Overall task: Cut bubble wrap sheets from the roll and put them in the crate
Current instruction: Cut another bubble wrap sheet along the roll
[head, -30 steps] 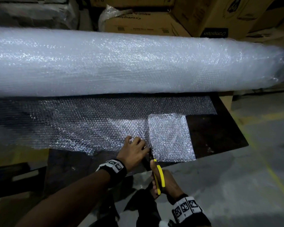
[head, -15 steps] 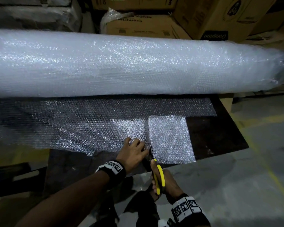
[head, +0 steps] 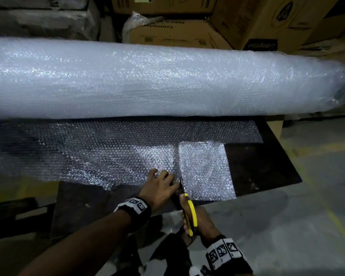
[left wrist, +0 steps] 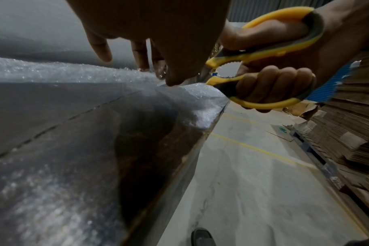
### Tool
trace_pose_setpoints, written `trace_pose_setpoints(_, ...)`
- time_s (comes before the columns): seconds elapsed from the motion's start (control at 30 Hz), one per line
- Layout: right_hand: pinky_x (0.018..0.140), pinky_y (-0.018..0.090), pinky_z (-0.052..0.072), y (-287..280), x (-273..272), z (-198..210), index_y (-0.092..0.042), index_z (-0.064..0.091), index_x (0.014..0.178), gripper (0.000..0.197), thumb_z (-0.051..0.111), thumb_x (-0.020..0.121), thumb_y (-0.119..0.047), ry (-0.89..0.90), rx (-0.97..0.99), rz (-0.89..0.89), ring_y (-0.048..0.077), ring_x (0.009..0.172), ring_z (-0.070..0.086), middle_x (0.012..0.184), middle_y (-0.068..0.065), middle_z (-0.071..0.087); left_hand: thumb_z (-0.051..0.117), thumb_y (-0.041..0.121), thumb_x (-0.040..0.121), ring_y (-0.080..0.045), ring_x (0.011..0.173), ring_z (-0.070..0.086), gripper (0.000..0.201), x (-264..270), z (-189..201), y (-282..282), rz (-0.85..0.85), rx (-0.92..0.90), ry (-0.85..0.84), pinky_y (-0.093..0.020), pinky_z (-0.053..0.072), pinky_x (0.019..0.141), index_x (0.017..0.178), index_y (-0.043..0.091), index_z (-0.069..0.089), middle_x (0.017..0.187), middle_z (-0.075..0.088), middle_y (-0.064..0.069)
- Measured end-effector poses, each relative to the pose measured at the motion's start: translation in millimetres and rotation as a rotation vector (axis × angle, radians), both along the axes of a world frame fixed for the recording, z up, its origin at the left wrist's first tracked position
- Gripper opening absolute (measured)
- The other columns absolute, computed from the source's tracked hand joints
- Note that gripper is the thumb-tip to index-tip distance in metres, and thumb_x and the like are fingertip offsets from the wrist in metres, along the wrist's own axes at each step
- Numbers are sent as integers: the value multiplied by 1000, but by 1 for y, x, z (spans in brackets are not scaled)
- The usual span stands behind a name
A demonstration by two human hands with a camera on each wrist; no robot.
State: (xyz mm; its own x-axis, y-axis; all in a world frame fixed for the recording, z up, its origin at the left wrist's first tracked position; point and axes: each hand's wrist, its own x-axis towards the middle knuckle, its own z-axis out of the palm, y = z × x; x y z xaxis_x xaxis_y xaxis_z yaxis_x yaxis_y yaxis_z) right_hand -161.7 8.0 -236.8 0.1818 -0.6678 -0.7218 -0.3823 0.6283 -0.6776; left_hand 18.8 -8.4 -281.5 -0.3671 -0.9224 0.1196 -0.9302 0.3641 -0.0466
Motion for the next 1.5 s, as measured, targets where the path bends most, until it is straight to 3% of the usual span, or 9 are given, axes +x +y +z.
trace_pose_setpoints(0.07, 41, 20, 41, -3, 0, 2, -5, 55, 73, 67, 57, 79, -72, -7, 35, -4, 18, 39, 50, 51, 6, 50, 65, 32, 83, -27, 95, 58, 16, 0, -1, 1, -2, 6, 12, -57, 47, 87, 96, 23, 62, 100, 62, -4)
trace_pose_setpoints(0.17, 43, 22, 43, -9, 1, 2, -4, 56, 72, 74, 57, 71, -78, 3, 37, 9, 19, 40, 51, 52, 7, 51, 52, 32, 87, -26, 93, 57, 16, -1, 0, 1, -2, -5, 17, -56, 46, 86, 95, 24, 62, 96, 60, -2)
trace_pose_setpoints(0.5, 39, 20, 41, -20, 2, 4, -2, 57, 70, 66, 60, 85, -66, -17, 82, -6, 19, 38, 49, 50, 8, 50, 47, 30, 85, -29, 93, 58, 21, 0, -6, 0, 0, -37, 53, -58, 51, 81, 101, 21, 57, 97, 60, -5)
trace_pose_setpoints(0.7, 38, 21, 38, -25, 3, 3, -6, 56, 58, 71, 62, 67, -76, -1, 14, 41, 21, 37, 49, 50, 12, 51, 55, 32, 82, -28, 94, 54, 20, -1, -8, -1, 8, -46, 52, -57, 49, 85, 99, 22, 59, 96, 59, -3)
trace_pose_setpoints(0.87, 40, 20, 41, -26, 3, 8, -6, 57, 68, 64, 59, 83, -68, -80, 93, -9, 19, 39, 48, 53, 9, 49, 47, 30, 84, -28, 92, 55, 20, -2, -8, -2, 10, -54, 56, -57, 47, 85, 97, 22, 60, 95, 58, -3)
trace_pose_setpoints(0.93, 42, 22, 42, -27, 3, 5, -7, 57, 66, 66, 58, 80, -72, -68, 87, -1, 20, 40, 49, 53, 8, 49, 46, 29, 85, -29, 93, 54, 20, -2, -8, -2, 13, -56, 56, -57, 47, 86, 96, 21, 60, 95, 58, -3)
trace_pose_setpoints(1.13, 40, 23, 40, -26, 3, -5, -8, 56, 65, 67, 64, 66, -74, -43, 33, 4, 20, 38, 49, 53, 9, 50, 60, 28, 80, -28, 92, 53, 19, -3, -7, -1, 22, -62, 46, -55, 48, 86, 98, 22, 61, 96, 59, -3)
trace_pose_setpoints(1.37, 46, 26, 44, -31, 2, -3, -9, 59, 65, 74, 58, 64, -83, -50, 86, 30, 21, 42, 50, 52, 7, 52, 69, 28, 79, -29, 96, 55, 23, -4, -7, 0, 36, -23, 43, -57, 47, 85, 99, 21, 61, 98, 59, -4)
trace_pose_setpoints(1.5, 46, 28, 44, -34, 4, -6, -9, 59, 60, 73, 61, 64, -82, -4, 42, 19, 23, 40, 51, 52, 11, 53, 50, 30, 84, -30, 92, 57, 18, -6, -4, -2, 43, -39, 38, -55, 49, 82, 95, 21, 61, 95, 59, -4)
